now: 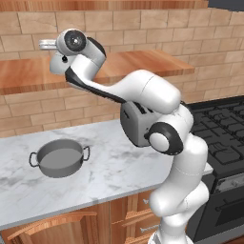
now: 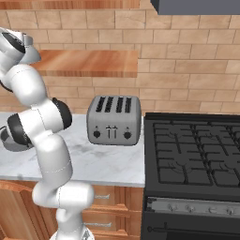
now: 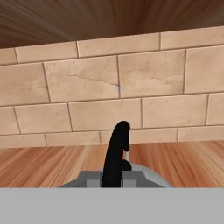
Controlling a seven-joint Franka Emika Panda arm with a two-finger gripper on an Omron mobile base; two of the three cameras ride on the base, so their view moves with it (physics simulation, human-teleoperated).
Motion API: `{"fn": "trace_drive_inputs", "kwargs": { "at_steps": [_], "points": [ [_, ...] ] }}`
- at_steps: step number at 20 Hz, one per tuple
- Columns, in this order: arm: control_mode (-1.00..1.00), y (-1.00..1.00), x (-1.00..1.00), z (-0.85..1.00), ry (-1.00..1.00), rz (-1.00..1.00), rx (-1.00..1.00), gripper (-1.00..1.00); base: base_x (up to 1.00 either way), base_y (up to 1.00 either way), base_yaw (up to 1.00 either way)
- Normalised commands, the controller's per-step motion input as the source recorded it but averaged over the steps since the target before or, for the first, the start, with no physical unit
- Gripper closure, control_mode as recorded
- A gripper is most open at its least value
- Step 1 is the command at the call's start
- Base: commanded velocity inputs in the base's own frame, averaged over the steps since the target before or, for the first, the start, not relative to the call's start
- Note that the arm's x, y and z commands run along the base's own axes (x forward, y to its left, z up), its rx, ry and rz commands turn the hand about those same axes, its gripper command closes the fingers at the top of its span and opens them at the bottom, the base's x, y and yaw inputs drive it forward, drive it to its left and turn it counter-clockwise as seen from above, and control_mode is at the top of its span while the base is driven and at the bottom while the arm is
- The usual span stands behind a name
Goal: Pick the kettle from the cabinet and place it on a stove burner. Then pick the pot from the counter and place it on another stove burner. Finally, turn both burners on.
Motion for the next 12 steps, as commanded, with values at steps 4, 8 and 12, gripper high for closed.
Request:
{"fn": "trace_drive_inputs", "kwargs": {
  "at_steps": [4, 8, 12],
  "points": [
    [-1.0, 0.1, -0.01, 0.0, 0.01, 0.0, 0.0, 1.0, 0.0, 0.0, 0.0],
    [-1.0, -0.04, -0.25, 0.0, 0.0, 0.0, 0.0, 1.0, 0.0, 0.0, 0.0],
    [-1.0, -0.19, -0.51, -0.06, 0.0, -0.03, 0.02, 1.0, 0.0, 0.0, 0.0]
  ]
}}
